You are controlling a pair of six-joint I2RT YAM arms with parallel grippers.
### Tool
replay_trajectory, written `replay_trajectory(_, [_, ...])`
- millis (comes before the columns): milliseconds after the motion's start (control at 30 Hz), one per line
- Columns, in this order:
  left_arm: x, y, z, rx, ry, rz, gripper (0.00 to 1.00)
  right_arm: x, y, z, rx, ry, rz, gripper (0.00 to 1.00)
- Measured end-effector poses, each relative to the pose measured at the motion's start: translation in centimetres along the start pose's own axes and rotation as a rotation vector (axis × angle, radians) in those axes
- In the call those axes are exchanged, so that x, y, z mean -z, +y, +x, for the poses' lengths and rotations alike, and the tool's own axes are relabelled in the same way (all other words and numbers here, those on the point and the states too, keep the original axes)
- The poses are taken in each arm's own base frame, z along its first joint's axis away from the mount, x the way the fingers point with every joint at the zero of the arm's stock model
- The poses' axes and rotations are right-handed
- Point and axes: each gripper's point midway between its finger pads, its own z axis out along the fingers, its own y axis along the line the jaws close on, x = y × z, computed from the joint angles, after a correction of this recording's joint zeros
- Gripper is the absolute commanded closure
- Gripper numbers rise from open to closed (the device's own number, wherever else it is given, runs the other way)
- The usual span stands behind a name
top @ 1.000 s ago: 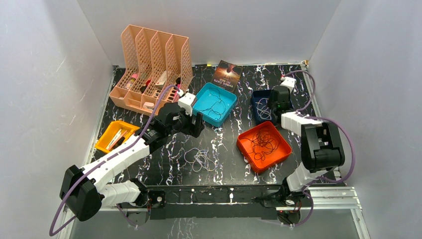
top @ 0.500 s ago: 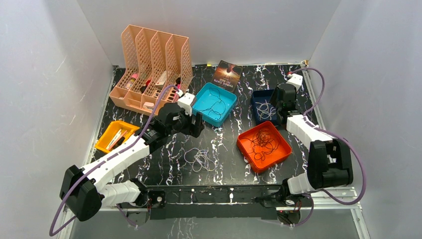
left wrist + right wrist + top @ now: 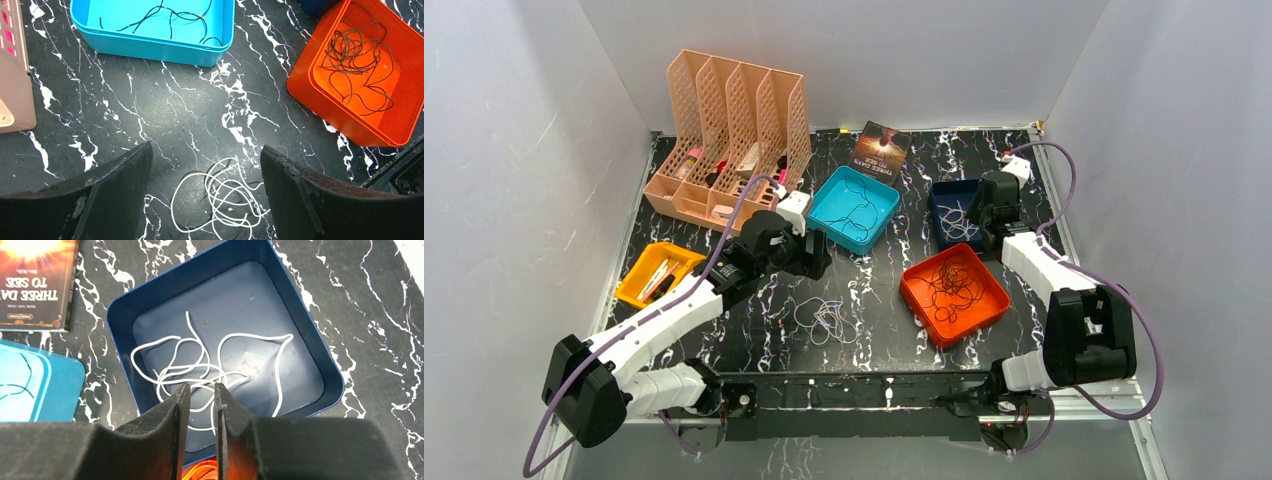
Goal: Untangle the cables
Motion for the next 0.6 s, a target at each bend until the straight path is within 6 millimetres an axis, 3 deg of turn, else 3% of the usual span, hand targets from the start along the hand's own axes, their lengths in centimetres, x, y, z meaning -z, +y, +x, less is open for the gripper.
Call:
replay_trajectory(333, [0.0,0.1,0.7,0.021,0.016,-0.004,0.23,-0.8,-0.9,3.3,0.015,0.114,0.041,0.83])
replay_trajectory(600, [-0.1,0.1,0.8,0.025,0.018,-0.005,0.23,-2.2,-1.7,6.2,0.038,0.19,0.077,0.86])
